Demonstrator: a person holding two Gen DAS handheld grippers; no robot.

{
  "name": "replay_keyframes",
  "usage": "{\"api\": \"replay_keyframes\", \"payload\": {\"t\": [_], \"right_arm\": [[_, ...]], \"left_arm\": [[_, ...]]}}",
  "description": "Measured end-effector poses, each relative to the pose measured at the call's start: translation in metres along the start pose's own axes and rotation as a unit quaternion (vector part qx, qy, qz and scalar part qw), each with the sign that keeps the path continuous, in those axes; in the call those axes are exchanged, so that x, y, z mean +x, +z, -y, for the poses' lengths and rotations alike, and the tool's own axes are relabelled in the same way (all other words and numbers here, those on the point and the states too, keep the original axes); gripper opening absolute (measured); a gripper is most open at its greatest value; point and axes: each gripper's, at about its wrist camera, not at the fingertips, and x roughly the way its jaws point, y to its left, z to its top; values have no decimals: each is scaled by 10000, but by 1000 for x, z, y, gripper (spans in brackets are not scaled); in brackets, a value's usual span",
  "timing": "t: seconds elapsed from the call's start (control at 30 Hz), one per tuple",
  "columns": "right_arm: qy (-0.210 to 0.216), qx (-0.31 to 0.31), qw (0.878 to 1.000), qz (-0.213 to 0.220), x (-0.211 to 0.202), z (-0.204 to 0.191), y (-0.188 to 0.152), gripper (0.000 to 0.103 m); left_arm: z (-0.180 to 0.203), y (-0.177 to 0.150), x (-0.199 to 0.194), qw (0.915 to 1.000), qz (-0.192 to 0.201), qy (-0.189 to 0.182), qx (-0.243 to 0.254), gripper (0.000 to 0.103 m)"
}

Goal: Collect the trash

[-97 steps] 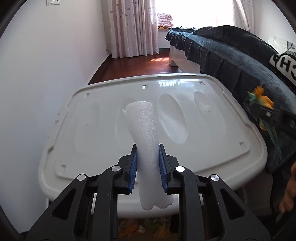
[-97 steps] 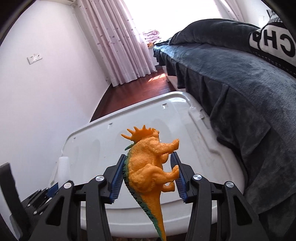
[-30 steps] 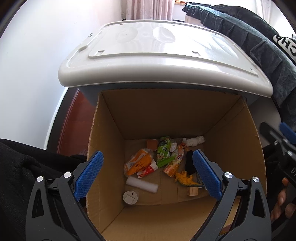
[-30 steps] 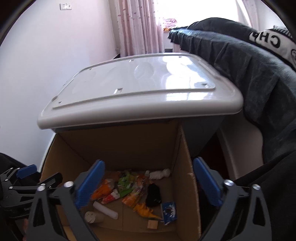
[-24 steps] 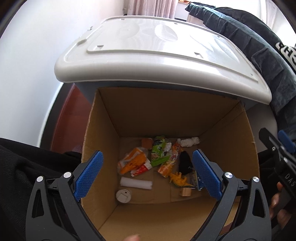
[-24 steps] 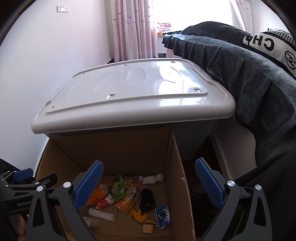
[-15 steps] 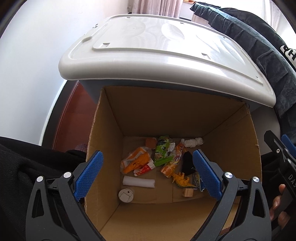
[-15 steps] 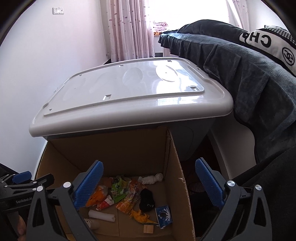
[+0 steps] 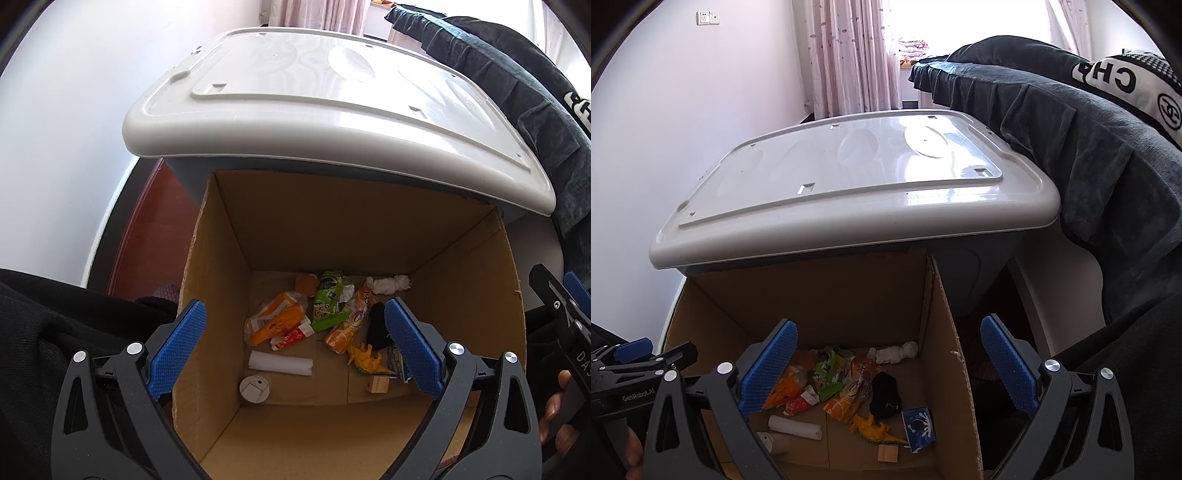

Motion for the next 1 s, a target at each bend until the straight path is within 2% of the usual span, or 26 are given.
{"api": "replay_keyframes", "payload": {"t": [1.0], "right_arm": [[17, 79, 9999, -108, 5, 1, -2, 98]], "left_arm": [[1, 0, 0, 9998, 44, 158, 79, 94]]}}
